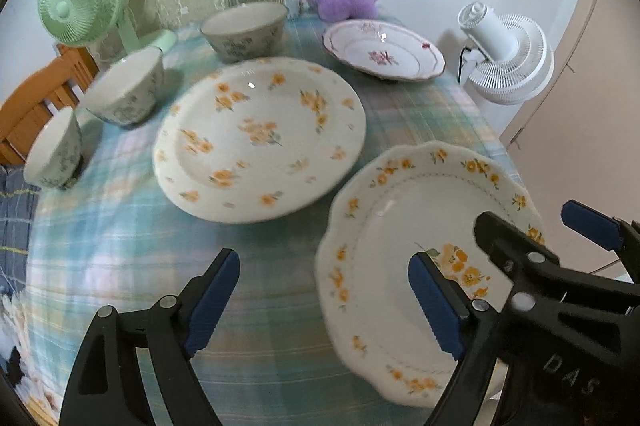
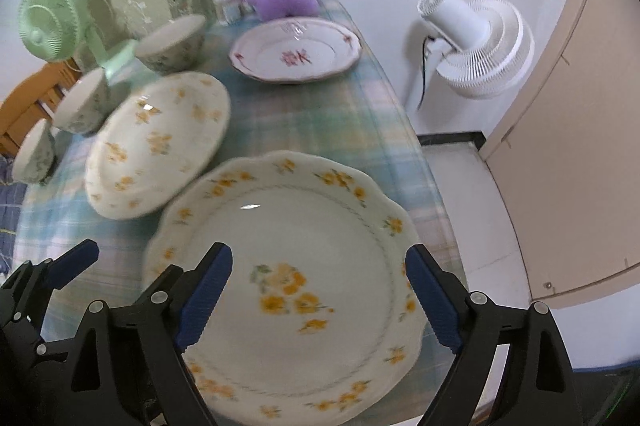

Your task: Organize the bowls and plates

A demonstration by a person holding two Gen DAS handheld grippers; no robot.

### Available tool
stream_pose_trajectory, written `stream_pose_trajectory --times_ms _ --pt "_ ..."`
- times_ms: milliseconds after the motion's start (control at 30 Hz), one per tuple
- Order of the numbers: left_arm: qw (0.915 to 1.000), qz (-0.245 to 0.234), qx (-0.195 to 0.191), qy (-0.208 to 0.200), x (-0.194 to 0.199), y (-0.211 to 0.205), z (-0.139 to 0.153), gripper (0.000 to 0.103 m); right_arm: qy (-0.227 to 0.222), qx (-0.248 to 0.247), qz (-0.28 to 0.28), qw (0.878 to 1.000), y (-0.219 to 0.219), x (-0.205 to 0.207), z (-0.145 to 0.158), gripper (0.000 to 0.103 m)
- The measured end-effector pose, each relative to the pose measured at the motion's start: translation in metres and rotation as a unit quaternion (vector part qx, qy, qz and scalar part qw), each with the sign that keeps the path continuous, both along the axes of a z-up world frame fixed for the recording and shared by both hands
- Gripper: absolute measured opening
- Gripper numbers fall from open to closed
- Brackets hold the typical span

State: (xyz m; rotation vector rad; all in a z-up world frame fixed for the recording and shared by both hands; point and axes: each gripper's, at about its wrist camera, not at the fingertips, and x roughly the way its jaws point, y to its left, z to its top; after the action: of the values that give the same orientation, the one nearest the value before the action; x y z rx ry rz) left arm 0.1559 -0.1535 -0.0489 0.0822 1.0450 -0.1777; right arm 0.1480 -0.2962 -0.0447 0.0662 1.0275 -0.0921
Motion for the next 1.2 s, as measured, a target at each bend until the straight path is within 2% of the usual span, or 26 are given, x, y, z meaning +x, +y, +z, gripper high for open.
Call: stream_pose_trajectory --times_ms 300,467,667,867,1200 --pt "0.9994 0.004 -0.012 -0.032 0.001 0.047 0.028 0.088 -0.049 -0.013 0.016 0.999 0.059 -0.002 0.03 0.091" --pt "0.998 0.016 -0.013 -0.059 0.016 0.073 0.045 0.088 -0.073 -0.005 0.009 0.997 0.081 0.011 0.046 0.091" --pt "0.9977 0.029 -0.008 -0.061 0.043 0.089 0.051 0.088 -0.093 0.005 0.017 0.996 0.097 0.031 0.058 0.091" --pt "0.997 0.049 -0.004 -0.06 0.078 0.095 0.043 0.087 -0.088 0.016 0.035 0.995 0.104 0.069 0.056 0.09" --pt "0.9963 0.081 0.012 -0.029 0.138 0.093 -0.002 0.087 -0.05 0.012 0.044 0.998 0.1 0.14 0.015 0.09"
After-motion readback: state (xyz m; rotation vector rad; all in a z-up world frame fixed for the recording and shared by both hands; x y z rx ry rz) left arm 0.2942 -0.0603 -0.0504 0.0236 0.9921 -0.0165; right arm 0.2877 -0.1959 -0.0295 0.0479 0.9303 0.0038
